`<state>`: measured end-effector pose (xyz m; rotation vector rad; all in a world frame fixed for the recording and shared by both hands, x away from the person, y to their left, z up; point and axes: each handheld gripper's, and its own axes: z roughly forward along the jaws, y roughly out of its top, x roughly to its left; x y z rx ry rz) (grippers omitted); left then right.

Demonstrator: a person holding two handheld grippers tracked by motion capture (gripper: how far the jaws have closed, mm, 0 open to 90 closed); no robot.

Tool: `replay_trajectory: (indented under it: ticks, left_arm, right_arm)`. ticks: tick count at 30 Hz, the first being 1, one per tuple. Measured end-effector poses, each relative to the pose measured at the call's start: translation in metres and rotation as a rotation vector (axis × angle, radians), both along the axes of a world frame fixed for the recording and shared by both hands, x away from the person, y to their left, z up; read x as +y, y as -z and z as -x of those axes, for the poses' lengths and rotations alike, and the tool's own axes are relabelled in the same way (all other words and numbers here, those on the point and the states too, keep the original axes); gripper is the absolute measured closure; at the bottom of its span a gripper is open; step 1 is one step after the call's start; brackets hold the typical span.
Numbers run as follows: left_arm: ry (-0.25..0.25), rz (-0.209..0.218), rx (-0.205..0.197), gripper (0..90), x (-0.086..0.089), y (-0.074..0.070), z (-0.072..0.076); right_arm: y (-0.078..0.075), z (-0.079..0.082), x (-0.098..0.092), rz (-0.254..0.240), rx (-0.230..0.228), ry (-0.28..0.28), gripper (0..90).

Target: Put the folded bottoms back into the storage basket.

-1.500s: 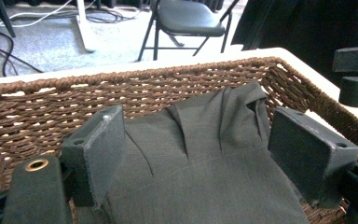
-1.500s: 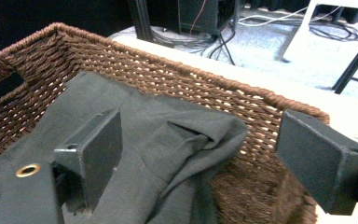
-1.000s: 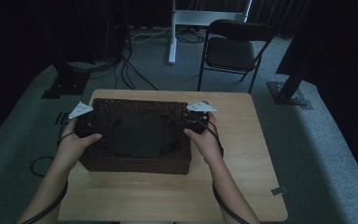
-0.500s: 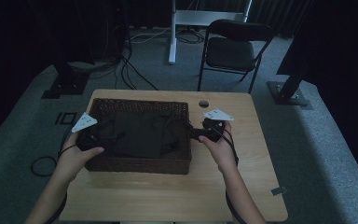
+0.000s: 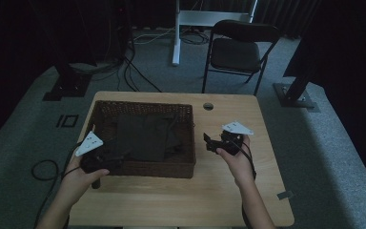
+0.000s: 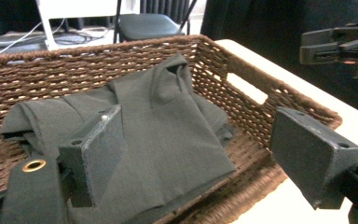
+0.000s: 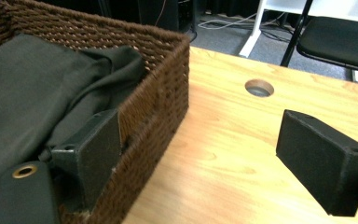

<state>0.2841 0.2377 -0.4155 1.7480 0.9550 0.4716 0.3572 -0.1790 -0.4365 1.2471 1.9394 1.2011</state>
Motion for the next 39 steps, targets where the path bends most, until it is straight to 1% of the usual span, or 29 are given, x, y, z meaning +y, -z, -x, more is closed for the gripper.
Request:
replay_trajectory:
  ticks: [3, 5, 7, 9, 10, 12, 15, 20, 21, 22, 23, 24, 27, 28, 29, 30, 31, 32, 33, 35, 36, 37, 38, 39]
  left_arm:
    - [0.013, -0.013, -0.005, 18.9, -0.003, 0.004, 0.009]
    - [0.029, -0.012, -0.002, 18.9, -0.005, 0.007, 0.014]
    - [0.043, -0.022, -0.005, 18.9, -0.008, 0.009, 0.020]
    - [0.056, -0.031, -0.010, 18.9, -0.009, 0.011, 0.025]
    - [0.055, -0.033, -0.013, 18.9, -0.010, 0.012, 0.028]
    - [0.066, -0.019, -0.008, 18.9, -0.010, 0.014, 0.032]
    - [0.082, -0.020, -0.007, 18.9, -0.012, 0.020, 0.039]
    - [0.100, -0.020, -0.001, 18.9, -0.014, 0.034, 0.046]
    - [0.095, -0.011, 0.007, 18.9, -0.013, 0.037, 0.047]
    - [0.082, -0.015, 0.013, 18.9, -0.012, 0.042, 0.047]
    - [0.082, -0.015, 0.013, 18.9, -0.012, 0.042, 0.047]
    - [0.067, -0.025, 0.026, 18.9, -0.010, 0.050, 0.049]
    - [0.062, -0.035, 0.043, 18.9, -0.007, 0.059, 0.051]
    - [0.062, -0.035, 0.043, 18.9, -0.007, 0.059, 0.051]
    - [0.052, -0.043, 0.053, 18.9, -0.006, 0.065, 0.052]
    - [0.052, -0.043, 0.053, 18.9, -0.006, 0.065, 0.052]
    - [0.043, -0.042, 0.068, 18.9, -0.004, 0.071, 0.052]
    - [0.043, -0.042, 0.068, 18.9, -0.004, 0.071, 0.052]
    - [0.031, -0.062, 0.076, 18.9, -0.003, 0.077, 0.052]
    - [0.013, -0.094, 0.079, 18.9, -0.001, 0.082, 0.052]
    - [0.013, -0.094, 0.079, 18.9, -0.001, 0.082, 0.052]
    - [0.002, -0.105, 0.091, 18.9, 0.001, 0.088, 0.052]
    - [0.002, -0.105, 0.091, 18.9, 0.001, 0.088, 0.052]
    - [-0.002, -0.110, 0.111, 18.9, 0.003, 0.093, 0.052]
  right_arm:
    - [0.006, 0.004, -0.008, -0.002, 0.000, 0.010, 13.7]
    - [0.011, 0.007, -0.012, -0.006, -0.005, 0.012, 13.7]
    - [0.016, 0.010, -0.017, -0.003, 0.001, 0.018, 13.6]
    - [0.020, 0.012, -0.023, 0.000, -0.004, 0.026, 13.6]
    - [0.022, 0.014, -0.025, 0.003, -0.002, 0.031, 13.6]
    - [0.026, 0.017, -0.032, -0.002, -0.004, 0.042, 13.6]
    - [0.034, 0.021, -0.041, -0.007, 0.007, 0.058, 13.6]
    - [0.048, 0.027, -0.056, 0.007, 0.021, 0.089, 13.6]
    - [0.051, 0.027, -0.058, 0.012, 0.024, 0.095, 13.6]
    - [0.054, 0.028, -0.060, 0.016, 0.027, 0.099, 13.6]
    - [0.054, 0.028, -0.060, 0.016, 0.027, 0.099, 13.6]
    - [0.061, 0.030, -0.066, 0.029, 0.035, 0.111, 13.6]
    - [0.070, 0.032, -0.074, 0.030, 0.059, 0.127, 13.6]
    - [0.070, 0.032, -0.074, 0.030, 0.059, 0.127, 13.6]
    - [0.074, 0.033, -0.078, 0.037, 0.072, 0.141, 13.6]
    - [0.074, 0.033, -0.078, 0.037, 0.072, 0.141, 13.6]
    - [0.079, 0.034, -0.082, 0.037, 0.081, 0.151, 13.6]
    - [0.079, 0.034, -0.082, 0.037, 0.081, 0.151, 13.6]
    - [0.082, 0.035, -0.087, 0.041, 0.093, 0.162, 13.6]
    - [0.084, 0.035, -0.090, 0.049, 0.102, 0.171, 13.6]
    - [0.084, 0.035, -0.090, 0.049, 0.102, 0.171, 13.6]
    - [0.087, 0.036, -0.094, 0.055, 0.112, 0.174, 13.6]
    - [0.088, 0.036, -0.096, 0.055, 0.118, 0.179, 13.6]
    - [0.089, 0.036, -0.098, 0.058, 0.123, 0.185, 13.6]
